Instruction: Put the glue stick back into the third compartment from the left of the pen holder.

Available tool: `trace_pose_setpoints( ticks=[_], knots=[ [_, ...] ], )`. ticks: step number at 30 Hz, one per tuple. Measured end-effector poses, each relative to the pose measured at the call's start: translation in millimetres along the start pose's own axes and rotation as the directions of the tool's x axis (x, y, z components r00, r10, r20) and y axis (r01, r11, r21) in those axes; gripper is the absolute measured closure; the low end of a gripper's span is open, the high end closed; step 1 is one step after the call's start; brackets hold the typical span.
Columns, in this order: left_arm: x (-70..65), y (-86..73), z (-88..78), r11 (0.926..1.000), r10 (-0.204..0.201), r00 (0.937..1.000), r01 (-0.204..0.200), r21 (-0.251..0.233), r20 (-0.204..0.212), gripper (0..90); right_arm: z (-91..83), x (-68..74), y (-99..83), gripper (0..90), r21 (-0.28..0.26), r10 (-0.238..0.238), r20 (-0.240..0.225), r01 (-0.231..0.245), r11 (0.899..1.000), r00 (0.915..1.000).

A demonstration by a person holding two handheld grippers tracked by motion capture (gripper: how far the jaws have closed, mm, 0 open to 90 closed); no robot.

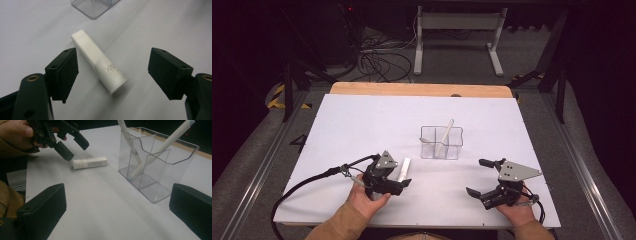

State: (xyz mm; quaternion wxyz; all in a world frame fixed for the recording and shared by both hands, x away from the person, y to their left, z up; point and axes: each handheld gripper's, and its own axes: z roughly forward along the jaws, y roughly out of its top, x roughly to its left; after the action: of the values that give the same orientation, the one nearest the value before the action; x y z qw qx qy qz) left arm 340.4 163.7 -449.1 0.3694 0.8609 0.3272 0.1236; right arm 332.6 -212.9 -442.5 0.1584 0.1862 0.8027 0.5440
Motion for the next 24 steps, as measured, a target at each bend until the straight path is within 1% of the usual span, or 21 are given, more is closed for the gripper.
trace_pose_setpoints(
  ticks=[3, 4, 6, 8, 11, 18, 19, 24],
  knots=[
    [-2.2, -2.4, 1.7, 0.9999, -0.001, 1.0000, 0.001, 0.011, -0.001, 25.0, 0.0, 0.1, 0.0, 1.5, 0.000, -0.002, -0.001, 0.002, 1.000, 1.0000],
    [-3.2, -3.5, 1.9, 0.9998, -0.002, 1.0000, 0.002, 0.022, 0.000, 25.0, 0.0, 0.1, 0.0, 1.5, -0.001, -0.002, -0.001, 0.002, 1.000, 1.0000],
    [-4.3, -5.5, 3.7, 0.9994, 0.001, 1.0000, -0.001, 0.034, -0.010, 25.0, -0.1, 0.1, 0.0, 1.5, 0.000, -0.001, -0.001, 0.001, 1.000, 1.0000],
    [-3.3, -7.5, 5.7, 0.9991, -0.011, 0.9999, 0.011, 0.041, -0.010, 25.0, 0.1, 0.0, -0.1, 1.5, -0.001, -0.004, -0.001, 0.004, 1.000, 1.0000],
    [-1.7, -9.8, 6.5, 0.9982, -0.045, 0.9990, 0.044, 0.041, 0.007, 25.6, -0.1, 0.7, 0.1, 1.5, 0.004, -0.002, -0.001, 0.002, 1.000, 1.0000],
    [-2.5, -11.2, 8.1, 0.9977, -0.046, 0.9989, 0.047, 0.049, -0.013, 27.7, 0.0, 0.7, 0.0, 1.5, 0.006, -0.004, 0.000, 0.004, 1.000, 1.0000],
    [-3.2, -11.7, 9.4, 0.9972, -0.057, 0.9982, 0.058, 0.047, -0.016, 28.2, 0.1, 0.6, 0.0, 1.5, 0.006, -0.003, -0.001, 0.003, 1.000, 1.0000],
    [-3.0, -12.1, 12.2, 0.9961, -0.069, 0.9972, 0.070, 0.053, -0.028, 31.0, 0.9, 0.6, -0.3, 1.5, 0.008, -0.006, -0.001, 0.006, 1.000, 1.0000]
  ],
)
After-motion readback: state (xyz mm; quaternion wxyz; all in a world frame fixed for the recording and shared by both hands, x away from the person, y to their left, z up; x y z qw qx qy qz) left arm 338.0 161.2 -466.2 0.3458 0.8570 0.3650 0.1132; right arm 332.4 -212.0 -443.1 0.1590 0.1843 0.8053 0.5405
